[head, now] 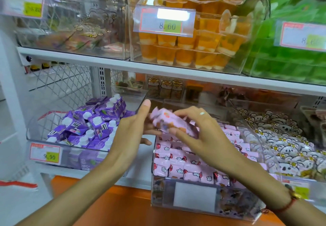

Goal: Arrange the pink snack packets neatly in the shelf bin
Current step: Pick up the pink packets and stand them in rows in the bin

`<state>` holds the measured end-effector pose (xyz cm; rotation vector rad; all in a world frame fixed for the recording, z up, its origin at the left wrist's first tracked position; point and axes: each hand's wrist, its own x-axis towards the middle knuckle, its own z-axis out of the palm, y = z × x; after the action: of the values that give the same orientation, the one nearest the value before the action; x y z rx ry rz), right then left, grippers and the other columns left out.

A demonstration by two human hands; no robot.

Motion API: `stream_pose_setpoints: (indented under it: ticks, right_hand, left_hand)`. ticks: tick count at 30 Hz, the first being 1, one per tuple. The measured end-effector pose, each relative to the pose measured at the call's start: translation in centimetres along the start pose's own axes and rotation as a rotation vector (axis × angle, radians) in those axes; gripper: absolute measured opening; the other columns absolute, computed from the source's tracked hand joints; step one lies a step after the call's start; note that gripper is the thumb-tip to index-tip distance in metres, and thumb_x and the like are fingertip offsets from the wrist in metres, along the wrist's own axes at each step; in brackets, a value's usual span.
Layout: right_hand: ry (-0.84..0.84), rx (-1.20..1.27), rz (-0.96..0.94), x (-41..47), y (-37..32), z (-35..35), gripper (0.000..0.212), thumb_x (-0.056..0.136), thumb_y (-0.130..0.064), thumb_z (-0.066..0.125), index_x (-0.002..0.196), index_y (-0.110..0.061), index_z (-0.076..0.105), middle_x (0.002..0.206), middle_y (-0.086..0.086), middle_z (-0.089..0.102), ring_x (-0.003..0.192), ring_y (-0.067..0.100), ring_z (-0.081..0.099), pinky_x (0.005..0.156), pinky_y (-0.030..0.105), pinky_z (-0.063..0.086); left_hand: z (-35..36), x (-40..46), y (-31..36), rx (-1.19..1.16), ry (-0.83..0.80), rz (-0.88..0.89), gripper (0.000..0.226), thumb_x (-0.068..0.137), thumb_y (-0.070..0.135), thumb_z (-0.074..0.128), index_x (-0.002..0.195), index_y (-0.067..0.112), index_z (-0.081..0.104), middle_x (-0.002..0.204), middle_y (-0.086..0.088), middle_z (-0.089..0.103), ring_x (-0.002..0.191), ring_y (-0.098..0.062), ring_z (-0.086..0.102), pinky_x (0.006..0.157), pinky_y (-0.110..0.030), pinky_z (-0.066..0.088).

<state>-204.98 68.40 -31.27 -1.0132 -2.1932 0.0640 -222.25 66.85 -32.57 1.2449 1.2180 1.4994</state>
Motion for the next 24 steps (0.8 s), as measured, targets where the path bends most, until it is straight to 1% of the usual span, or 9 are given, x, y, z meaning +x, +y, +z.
stream_pose_setpoints:
  ticks: [3, 6, 9, 11, 14, 18, 20, 21, 24]
  right_hand:
    - [0.076, 0.489, 0.333, 0.6, 1.8, -0.5, 0.029, 0.084, -0.038, 0.064, 0.107, -0.02, 0.064, 0.089, -0.008, 0.07, 0.079, 0.003, 0.064, 0.063, 0.014, 0.047]
    - [0.052, 0.819, 0.669, 1.6, 4.7, -0.7, 0.027, 0.085, -0.038, 0.063, 0.103, -0.018, 0.068, 0.098, -0.003, 0.073, 0.086, 0.005, 0.067, 0.068, 0.015, 0.048]
    - [0.115, 1.026, 0.802, 3.0, 6.6, -0.2, 0.023, 0.089, -0.024, 0.061, 0.109, -0.012, 0.061, 0.1, 0.007, 0.072, 0.084, 0.012, 0.07, 0.069, 0.021, 0.056]
    - [0.195, 1.092, 0.799, 3.9, 7.2, 0.4, 0.018, 0.09, -0.017, 0.06, 0.108, -0.013, 0.056, 0.088, 0.005, 0.074, 0.073, 0.01, 0.071, 0.062, 0.018, 0.057]
    - [0.227, 1.009, 0.77, 5.2, 7.6, 1.3, 0.004, 0.092, -0.019, 0.057, 0.091, -0.022, 0.055, 0.075, -0.001, 0.073, 0.066, 0.01, 0.071, 0.057, 0.021, 0.055]
    - [0.347, 0.823, 0.724, 7.8, 8.3, 2.6, 0.016, 0.093, -0.016, 0.056, 0.083, -0.024, 0.045, 0.087, -0.003, 0.061, 0.091, 0.02, 0.062, 0.074, 0.022, 0.05]
    - [0.377, 0.746, 0.686, 9.2, 8.9, 3.4, 0.011, 0.093, -0.014, 0.055, 0.101, -0.02, 0.049, 0.109, 0.004, 0.058, 0.103, 0.019, 0.054, 0.074, 0.013, 0.047]
    - [0.364, 0.719, 0.667, 9.7, 9.4, 3.9, 0.023, 0.094, -0.014, 0.055, 0.116, -0.013, 0.048, 0.117, 0.006, 0.055, 0.109, 0.019, 0.052, 0.073, 0.01, 0.045]
    - [0.186, 0.334, 0.648, 10.0, 10.8, 5.1, 0.043, 0.095, -0.024, 0.053, 0.13, 0.0, 0.045, 0.121, 0.012, 0.057, 0.108, 0.027, 0.057, 0.078, 0.015, 0.042]
  left_hand:
    - [-0.6, 0.2, -0.7, 0.079, 0.032, 0.092, 0.028, 0.091, 0.045, 0.048, 0.093, 0.028, 0.07, 0.093, 0.011, 0.073, 0.091, -0.009, 0.066, 0.075, -0.031, 0.053]
    - [-0.7, 0.2, -1.6, 0.196, 0.006, 0.096, 0.028, 0.086, 0.038, 0.06, 0.113, 0.028, 0.062, 0.109, 0.014, 0.065, 0.094, 0.005, 0.06, 0.089, -0.031, 0.05]
    - [-0.2, 0.2, -2.1, 0.284, -0.085, 0.04, 0.038, 0.086, 0.033, 0.064, 0.122, 0.03, 0.054, 0.116, 0.018, 0.06, 0.093, 0.013, 0.056, 0.093, -0.028, 0.047]
    - [0.0, 0.2, -2.5, 0.331, -0.109, 0.044, 0.031, 0.088, 0.028, 0.064, 0.117, 0.034, 0.056, 0.116, 0.017, 0.062, 0.096, 0.006, 0.059, 0.094, -0.026, 0.047]
    - [0.2, 0.2, -3.1, 0.35, -0.092, 0.051, 0.021, 0.089, 0.027, 0.062, 0.109, 0.034, 0.062, 0.109, 0.016, 0.067, 0.095, 0.0, 0.063, 0.094, -0.029, 0.048]
    - [0.1, 0.3, -3.1, 0.304, -0.112, 0.041, 0.028, 0.087, 0.028, 0.063, 0.115, 0.031, 0.063, 0.108, 0.018, 0.068, 0.092, 0.0, 0.065, 0.092, -0.034, 0.05]
    - [-0.2, 0.4, -2.9, 0.298, -0.115, 0.023, 0.029, 0.086, 0.03, 0.064, 0.115, 0.032, 0.063, 0.107, 0.018, 0.068, 0.093, 0.0, 0.065, 0.094, -0.035, 0.05]
    - [-0.3, 0.4, -2.9, 0.295, -0.115, 0.013, 0.029, 0.086, 0.031, 0.065, 0.114, 0.033, 0.063, 0.107, 0.019, 0.068, 0.094, 0.0, 0.065, 0.094, -0.035, 0.05]
    - [-0.5, 0.3, -3.1, 0.287, -0.112, 0.007, 0.028, 0.085, 0.031, 0.066, 0.113, 0.035, 0.063, 0.106, 0.021, 0.067, 0.093, 0.002, 0.064, 0.094, -0.033, 0.05]
